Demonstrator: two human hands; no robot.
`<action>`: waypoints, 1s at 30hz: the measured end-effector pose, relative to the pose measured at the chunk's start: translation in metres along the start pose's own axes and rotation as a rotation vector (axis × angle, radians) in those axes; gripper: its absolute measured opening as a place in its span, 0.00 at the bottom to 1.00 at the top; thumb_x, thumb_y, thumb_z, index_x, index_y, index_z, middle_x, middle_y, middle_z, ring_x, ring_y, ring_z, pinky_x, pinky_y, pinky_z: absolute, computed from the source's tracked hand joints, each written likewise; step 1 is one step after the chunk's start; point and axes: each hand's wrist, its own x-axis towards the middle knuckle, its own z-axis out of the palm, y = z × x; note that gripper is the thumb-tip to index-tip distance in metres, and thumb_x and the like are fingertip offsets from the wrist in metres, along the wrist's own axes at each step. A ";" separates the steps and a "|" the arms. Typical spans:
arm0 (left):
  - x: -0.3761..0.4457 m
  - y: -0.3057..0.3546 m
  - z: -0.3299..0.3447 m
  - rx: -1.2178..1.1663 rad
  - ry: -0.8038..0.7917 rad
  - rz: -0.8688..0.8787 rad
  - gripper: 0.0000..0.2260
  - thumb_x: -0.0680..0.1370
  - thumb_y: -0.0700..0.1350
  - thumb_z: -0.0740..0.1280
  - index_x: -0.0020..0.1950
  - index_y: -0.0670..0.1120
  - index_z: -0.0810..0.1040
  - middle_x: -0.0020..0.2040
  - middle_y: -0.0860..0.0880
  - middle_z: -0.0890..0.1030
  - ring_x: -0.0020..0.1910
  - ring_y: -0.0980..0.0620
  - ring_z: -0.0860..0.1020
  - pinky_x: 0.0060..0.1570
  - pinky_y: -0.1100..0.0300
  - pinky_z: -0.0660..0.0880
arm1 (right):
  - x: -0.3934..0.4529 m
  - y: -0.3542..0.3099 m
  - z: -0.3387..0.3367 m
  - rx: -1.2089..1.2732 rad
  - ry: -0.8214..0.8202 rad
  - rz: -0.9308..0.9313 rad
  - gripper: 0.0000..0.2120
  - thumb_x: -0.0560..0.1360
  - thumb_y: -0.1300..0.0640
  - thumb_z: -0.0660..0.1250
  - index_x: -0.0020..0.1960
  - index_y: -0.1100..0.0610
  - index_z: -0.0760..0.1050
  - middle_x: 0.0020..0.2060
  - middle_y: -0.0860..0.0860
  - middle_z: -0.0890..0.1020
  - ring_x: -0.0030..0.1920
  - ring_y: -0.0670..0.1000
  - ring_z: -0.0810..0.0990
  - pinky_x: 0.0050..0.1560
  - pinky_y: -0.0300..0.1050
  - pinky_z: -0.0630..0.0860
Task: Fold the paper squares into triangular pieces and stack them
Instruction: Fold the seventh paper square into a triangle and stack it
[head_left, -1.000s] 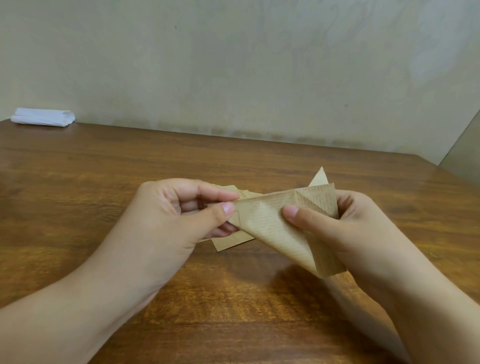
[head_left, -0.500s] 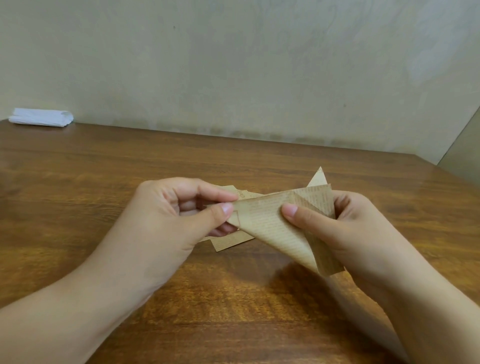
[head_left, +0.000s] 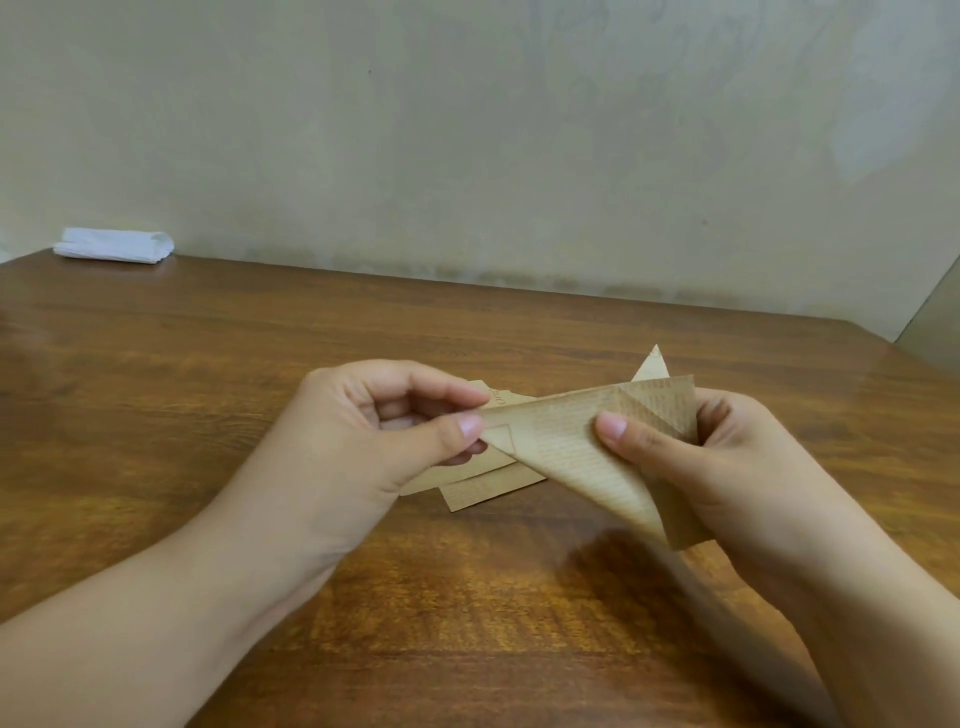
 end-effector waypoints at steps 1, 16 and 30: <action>0.000 0.000 -0.001 -0.016 0.005 -0.009 0.09 0.59 0.36 0.71 0.37 0.43 0.84 0.35 0.45 0.84 0.32 0.54 0.82 0.36 0.67 0.78 | 0.000 0.001 0.000 -0.006 0.001 -0.001 0.10 0.62 0.51 0.72 0.39 0.55 0.84 0.34 0.52 0.85 0.31 0.45 0.81 0.28 0.34 0.73; 0.000 0.006 -0.006 -0.076 0.052 -0.136 0.09 0.69 0.33 0.70 0.48 0.41 0.81 0.39 0.41 0.84 0.37 0.50 0.83 0.43 0.60 0.81 | 0.002 0.005 -0.002 -0.072 0.033 -0.105 0.23 0.55 0.39 0.74 0.42 0.54 0.83 0.35 0.54 0.84 0.32 0.49 0.79 0.29 0.39 0.73; -0.001 0.003 -0.003 0.056 -0.026 0.042 0.08 0.63 0.35 0.72 0.40 0.43 0.84 0.36 0.42 0.84 0.33 0.53 0.82 0.39 0.64 0.80 | -0.001 0.000 0.004 -0.039 -0.013 -0.065 0.09 0.60 0.49 0.71 0.38 0.52 0.84 0.31 0.51 0.84 0.29 0.45 0.79 0.27 0.34 0.72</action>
